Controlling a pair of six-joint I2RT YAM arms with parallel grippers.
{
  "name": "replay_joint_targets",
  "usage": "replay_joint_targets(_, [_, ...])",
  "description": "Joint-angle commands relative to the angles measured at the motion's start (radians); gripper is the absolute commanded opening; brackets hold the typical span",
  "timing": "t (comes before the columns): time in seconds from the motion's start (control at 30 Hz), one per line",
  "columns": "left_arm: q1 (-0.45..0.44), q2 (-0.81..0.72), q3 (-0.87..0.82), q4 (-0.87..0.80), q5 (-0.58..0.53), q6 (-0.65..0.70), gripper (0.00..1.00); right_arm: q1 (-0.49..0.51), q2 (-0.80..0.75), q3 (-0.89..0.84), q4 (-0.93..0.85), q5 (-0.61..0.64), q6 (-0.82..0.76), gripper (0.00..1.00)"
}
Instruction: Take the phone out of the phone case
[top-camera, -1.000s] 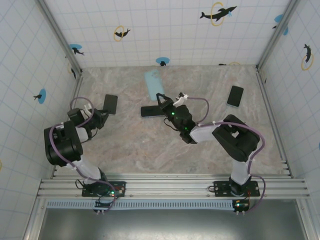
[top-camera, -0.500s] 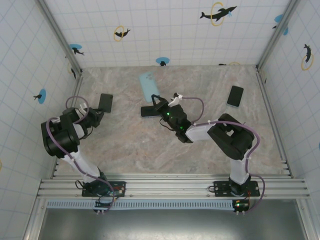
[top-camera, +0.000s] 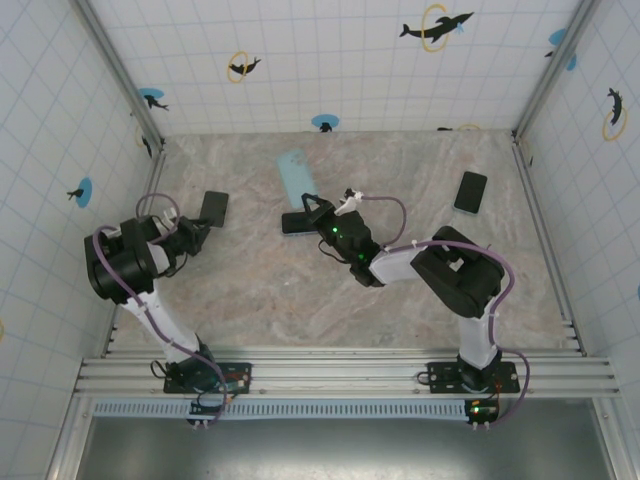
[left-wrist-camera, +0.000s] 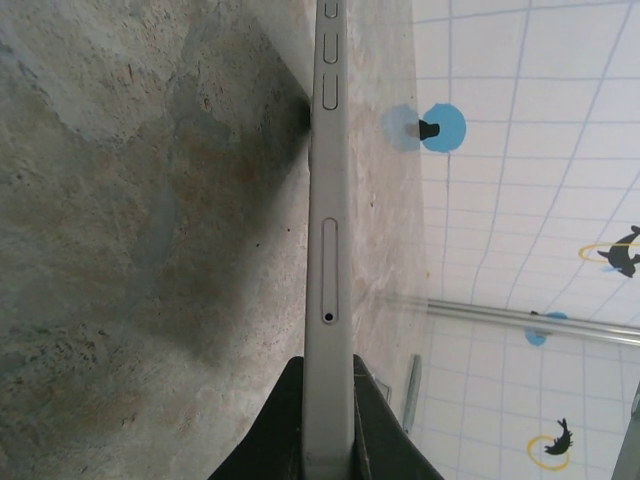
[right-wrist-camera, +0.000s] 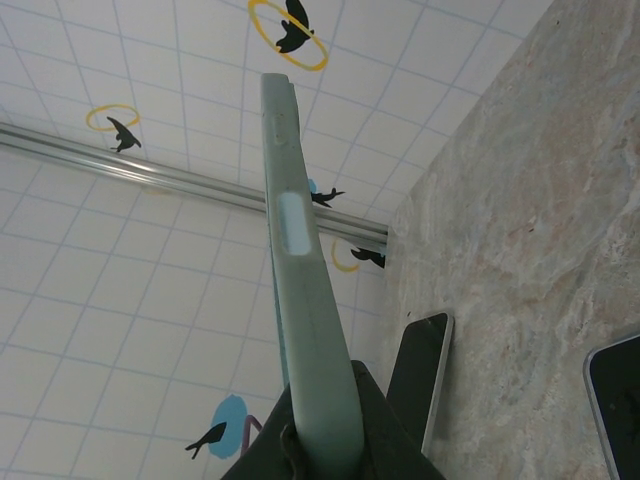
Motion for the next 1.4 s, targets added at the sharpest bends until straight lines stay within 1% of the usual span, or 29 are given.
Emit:
replay_joint_targets(0.0, [0.009, 0.018, 0.006, 0.07, 0.028, -0.027, 0.0, 0.006, 0.016, 0.046, 0.022, 0.005, 0.009, 0.0])
replay_joint_targets(0.07, [0.012, 0.024, 0.009, 0.052, 0.026, -0.023, 0.06, 0.006, 0.019, 0.047, 0.023, 0.001, 0.015, 0.0])
replay_joint_targets(0.17, [0.012, 0.027, 0.016, 0.02, 0.02, -0.011, 0.2, 0.005, 0.019, 0.039, 0.028, 0.003, 0.022, 0.0])
replay_joint_targets(0.23, [0.013, 0.025, 0.029, -0.042, 0.009, 0.024, 0.24, 0.005, 0.017, 0.036, 0.03, 0.003, 0.022, 0.0])
replay_joint_targets(0.3, [0.012, 0.023, 0.051, -0.148, -0.011, 0.076, 0.29, 0.003, 0.013, 0.032, 0.029, 0.005, 0.022, 0.0])
replay_joint_targets(0.33, [0.013, 0.02, 0.055, -0.162, -0.009, 0.079, 0.32, 0.002, 0.011, 0.029, 0.031, 0.004, 0.021, 0.0])
replay_joint_targets(0.47, [0.013, 0.012, 0.075, -0.264, -0.033, 0.129, 0.4, 0.0, 0.006, 0.019, 0.033, 0.006, 0.022, 0.0])
replay_joint_targets(0.57, [0.013, 0.005, 0.09, -0.344, -0.054, 0.161, 0.44, 0.0, 0.002, 0.013, 0.032, 0.003, 0.024, 0.0])
replay_joint_targets(0.6, [0.013, 0.002, 0.096, -0.377, -0.062, 0.166, 0.48, 0.0, 0.002, 0.012, 0.033, 0.001, 0.025, 0.0])
replay_joint_targets(0.63, [0.016, 0.003, 0.103, -0.413, -0.073, 0.177, 0.51, -0.002, 0.001, 0.012, 0.033, 0.001, 0.025, 0.0])
replay_joint_targets(0.73, [0.018, 0.006, 0.119, -0.501, -0.101, 0.21, 0.54, -0.004, -0.007, 0.005, 0.03, 0.001, 0.023, 0.0])
replay_joint_targets(0.83, [0.018, -0.004, 0.128, -0.568, -0.141, 0.238, 0.59, -0.004, -0.018, 0.0, 0.012, 0.004, 0.019, 0.0])
replay_joint_targets(0.87, [0.018, -0.005, 0.136, -0.602, -0.159, 0.255, 0.64, -0.004, -0.022, -0.003, 0.006, 0.003, 0.016, 0.0])
replay_joint_targets(1.03, [0.018, -0.021, 0.144, -0.668, -0.197, 0.285, 0.66, -0.006, -0.033, -0.005, -0.007, 0.0, 0.014, 0.0])
replay_joint_targets(1.37, [0.02, -0.044, 0.167, -0.829, -0.255, 0.373, 0.65, -0.006, -0.047, 0.004, -0.04, -0.014, 0.01, 0.0])
